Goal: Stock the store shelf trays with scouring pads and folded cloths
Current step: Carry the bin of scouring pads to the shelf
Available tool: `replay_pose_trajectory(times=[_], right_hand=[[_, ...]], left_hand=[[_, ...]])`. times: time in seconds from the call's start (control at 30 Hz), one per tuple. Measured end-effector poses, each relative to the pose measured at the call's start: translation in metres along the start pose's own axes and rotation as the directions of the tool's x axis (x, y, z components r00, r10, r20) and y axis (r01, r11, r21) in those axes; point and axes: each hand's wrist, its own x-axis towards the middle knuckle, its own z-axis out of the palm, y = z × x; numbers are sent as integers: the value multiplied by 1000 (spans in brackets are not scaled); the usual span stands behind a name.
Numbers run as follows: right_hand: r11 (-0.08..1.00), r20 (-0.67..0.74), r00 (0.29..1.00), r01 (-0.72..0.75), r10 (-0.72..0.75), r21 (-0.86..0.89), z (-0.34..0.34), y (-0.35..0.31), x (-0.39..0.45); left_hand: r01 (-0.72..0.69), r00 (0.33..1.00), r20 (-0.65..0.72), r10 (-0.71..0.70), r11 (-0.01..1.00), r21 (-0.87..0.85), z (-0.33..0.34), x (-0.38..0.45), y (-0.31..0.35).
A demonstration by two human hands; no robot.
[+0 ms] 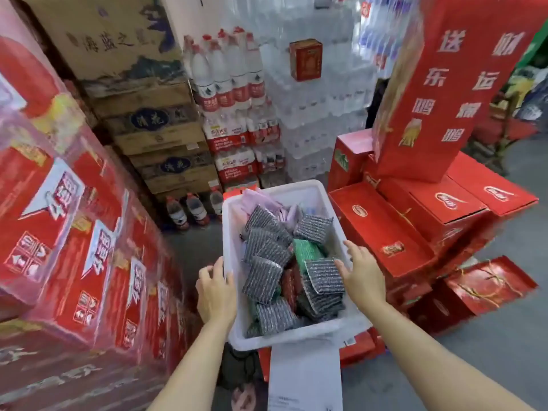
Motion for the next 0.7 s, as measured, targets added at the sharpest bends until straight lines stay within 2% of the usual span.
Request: replay_pose_trajectory(times=[0.13,0.3,0.43,0.7], right_hand=[[999,-49,999,-14,12,-48,26,7,35],[986,69,987,-142,148,-84,50,20,62],[980,48,986,-154,161,-124,55,21,74],[992,20,991,-130,130,-7,56,22,56]], left_hand=[[-4,1000,-12,4,1000,29,26,35,-1],[67,990,125,-67,998,10,52,63,-5],[97,992,80,-100,995,36,59,72,-5],[97,995,-8,-96,995,15,50,55,-18]])
